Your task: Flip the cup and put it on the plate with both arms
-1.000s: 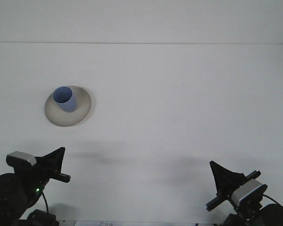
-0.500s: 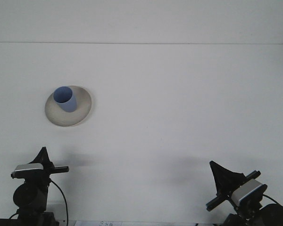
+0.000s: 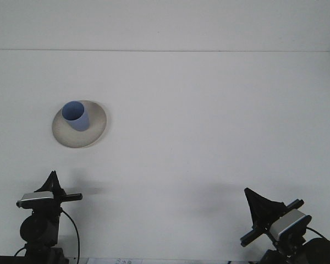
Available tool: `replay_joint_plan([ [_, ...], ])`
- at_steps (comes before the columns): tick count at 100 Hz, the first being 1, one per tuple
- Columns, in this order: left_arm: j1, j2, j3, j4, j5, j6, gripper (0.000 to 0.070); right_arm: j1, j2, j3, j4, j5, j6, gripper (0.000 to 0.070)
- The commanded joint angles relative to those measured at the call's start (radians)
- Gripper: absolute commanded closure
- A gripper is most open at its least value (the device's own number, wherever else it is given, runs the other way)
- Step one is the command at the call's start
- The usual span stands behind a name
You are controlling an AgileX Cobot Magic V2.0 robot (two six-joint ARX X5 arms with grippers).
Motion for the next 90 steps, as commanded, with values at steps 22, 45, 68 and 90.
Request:
replay_joint_plan([
  [22,0.002,-0.001,-0.019,0.011,-0.002,0.008,0.0686,0.008,0.002,0.005,0.013,0.0,0.001,0.0694],
  [45,0.002,-0.001,-0.019,0.011,-0.002,0.008,0.0686,0.008,0.002,0.005,0.013,0.0,0.0,0.0694],
  [68,0.002,-0.001,-0.019,0.011,-0.002,0.008,0.0686,-0.065,0.001,0.005,0.016,0.003,-0.042,0.0694],
  [90,0.002,-0.001,-0.019,0.011,-0.002,0.008,0.0687,-0.443,-0.014,-0.113,0.137,-0.142,-0.061,0.0694],
])
